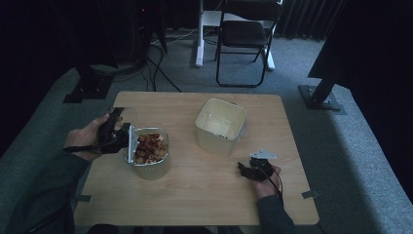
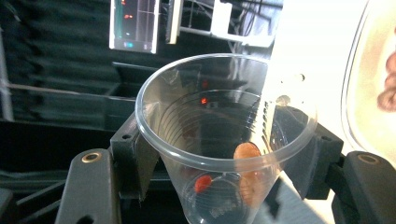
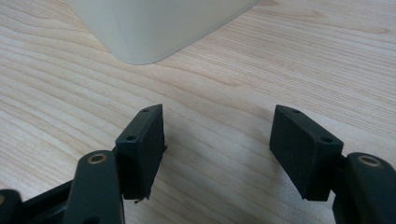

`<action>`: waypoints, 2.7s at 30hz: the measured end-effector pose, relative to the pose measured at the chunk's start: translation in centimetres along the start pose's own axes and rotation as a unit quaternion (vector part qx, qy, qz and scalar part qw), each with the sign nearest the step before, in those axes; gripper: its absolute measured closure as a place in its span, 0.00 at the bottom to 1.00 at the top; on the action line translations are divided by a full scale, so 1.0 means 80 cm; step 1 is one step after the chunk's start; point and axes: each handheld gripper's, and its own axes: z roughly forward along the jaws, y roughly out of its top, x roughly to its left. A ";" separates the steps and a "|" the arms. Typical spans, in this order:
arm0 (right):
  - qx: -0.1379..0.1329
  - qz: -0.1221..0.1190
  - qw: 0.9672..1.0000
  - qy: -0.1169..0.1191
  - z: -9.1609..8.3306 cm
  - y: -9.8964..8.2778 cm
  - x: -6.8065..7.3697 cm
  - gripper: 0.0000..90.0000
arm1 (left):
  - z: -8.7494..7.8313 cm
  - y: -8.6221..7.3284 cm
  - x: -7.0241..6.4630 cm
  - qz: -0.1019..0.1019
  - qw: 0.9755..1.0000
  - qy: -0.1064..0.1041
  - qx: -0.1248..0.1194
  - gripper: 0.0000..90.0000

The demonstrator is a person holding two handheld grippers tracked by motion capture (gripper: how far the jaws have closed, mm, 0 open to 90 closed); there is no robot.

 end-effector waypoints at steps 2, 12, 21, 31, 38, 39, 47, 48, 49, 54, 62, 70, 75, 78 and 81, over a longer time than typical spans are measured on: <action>0.000 0.001 1.000 0.000 0.000 0.000 0.000 0.39 | 0.003 -0.003 0.003 -0.032 0.999 -0.010 -0.006 0.39; 0.000 0.001 1.000 0.000 0.000 0.000 0.000 0.39 | 0.021 -0.023 0.020 -0.181 0.981 -0.059 -0.029 0.39; -0.002 0.001 1.000 0.000 0.001 0.000 0.000 0.39 | 0.036 -0.040 0.029 -0.276 0.956 -0.089 -0.041 0.38; -0.002 0.001 1.000 0.000 0.000 0.000 0.000 0.39 | 0.047 -0.039 0.033 -0.333 0.934 -0.112 -0.061 0.38; -0.001 0.000 1.000 0.000 0.000 0.000 0.000 0.39 | 0.055 -0.036 0.036 -0.371 0.917 -0.129 -0.075 0.38; -0.001 0.000 1.000 0.000 0.000 0.000 0.000 0.39 | 0.057 -0.036 0.037 -0.376 0.914 -0.131 -0.077 0.38; -0.001 0.000 1.000 -0.001 0.000 0.000 0.000 0.39 | 0.072 -0.027 0.043 -0.417 0.891 -0.155 -0.093 0.38; -0.001 0.000 1.000 -0.001 0.000 0.000 0.000 0.39 | 0.074 -0.025 0.043 -0.422 0.888 -0.159 -0.094 0.38; -0.001 -0.001 1.000 0.000 0.000 0.000 0.000 0.39 | 0.076 -0.024 0.044 -0.424 0.886 -0.162 -0.094 0.38; -0.001 0.000 1.000 0.000 0.000 0.000 0.000 0.39 | 0.087 -0.016 0.046 -0.432 0.880 -0.171 -0.094 0.37; -0.001 0.000 1.000 0.000 0.000 0.000 0.000 0.39 | 0.099 -0.002 0.052 -0.455 0.863 -0.190 -0.107 0.37; -0.001 0.000 1.000 0.000 0.000 0.000 0.000 0.39 | 0.112 0.017 0.057 -0.469 0.852 -0.205 -0.113 0.37; -0.001 0.000 1.000 0.000 0.000 0.000 0.000 0.39 | 0.117 0.032 0.060 -0.469 0.849 -0.212 -0.120 0.37; -0.001 0.000 1.000 0.000 0.000 0.000 0.000 0.39 | 0.120 0.041 0.062 -0.469 0.848 -0.216 -0.124 0.37; -0.001 -0.001 1.000 0.001 0.000 0.000 0.000 0.39 | 0.123 0.051 0.064 -0.471 0.845 -0.218 -0.129 0.37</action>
